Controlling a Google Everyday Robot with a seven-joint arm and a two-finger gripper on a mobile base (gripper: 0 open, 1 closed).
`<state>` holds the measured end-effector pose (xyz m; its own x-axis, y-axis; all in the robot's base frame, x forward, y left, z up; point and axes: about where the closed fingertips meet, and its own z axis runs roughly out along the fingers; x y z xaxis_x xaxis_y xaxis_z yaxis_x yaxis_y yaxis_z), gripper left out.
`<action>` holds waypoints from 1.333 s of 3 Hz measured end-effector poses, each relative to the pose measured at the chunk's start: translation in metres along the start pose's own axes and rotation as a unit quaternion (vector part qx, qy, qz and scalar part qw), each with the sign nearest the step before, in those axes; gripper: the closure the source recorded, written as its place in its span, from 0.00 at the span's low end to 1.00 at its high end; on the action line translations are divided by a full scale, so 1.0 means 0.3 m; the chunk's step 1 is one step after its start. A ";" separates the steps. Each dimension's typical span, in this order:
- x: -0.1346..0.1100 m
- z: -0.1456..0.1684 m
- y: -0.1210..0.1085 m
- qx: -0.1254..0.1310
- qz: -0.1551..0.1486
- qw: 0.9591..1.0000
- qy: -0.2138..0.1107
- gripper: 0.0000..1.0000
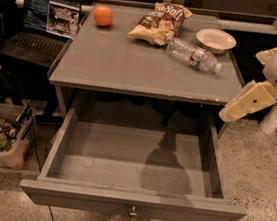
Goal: Place water bottle into top drawer
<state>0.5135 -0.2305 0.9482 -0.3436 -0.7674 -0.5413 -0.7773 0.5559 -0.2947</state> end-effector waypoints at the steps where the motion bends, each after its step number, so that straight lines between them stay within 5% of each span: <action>1: -0.009 0.018 -0.001 -0.001 0.004 1.000 -0.007 0.00; 4: -0.158 0.209 -0.137 -0.013 -0.003 0.998 -0.065 0.00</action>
Offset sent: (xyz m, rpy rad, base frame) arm 0.0510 0.0267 -0.0064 0.0928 -0.0665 0.0438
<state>0.5948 -0.1972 0.9366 -0.2680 -0.7220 -0.6379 -0.7929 0.5414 -0.2797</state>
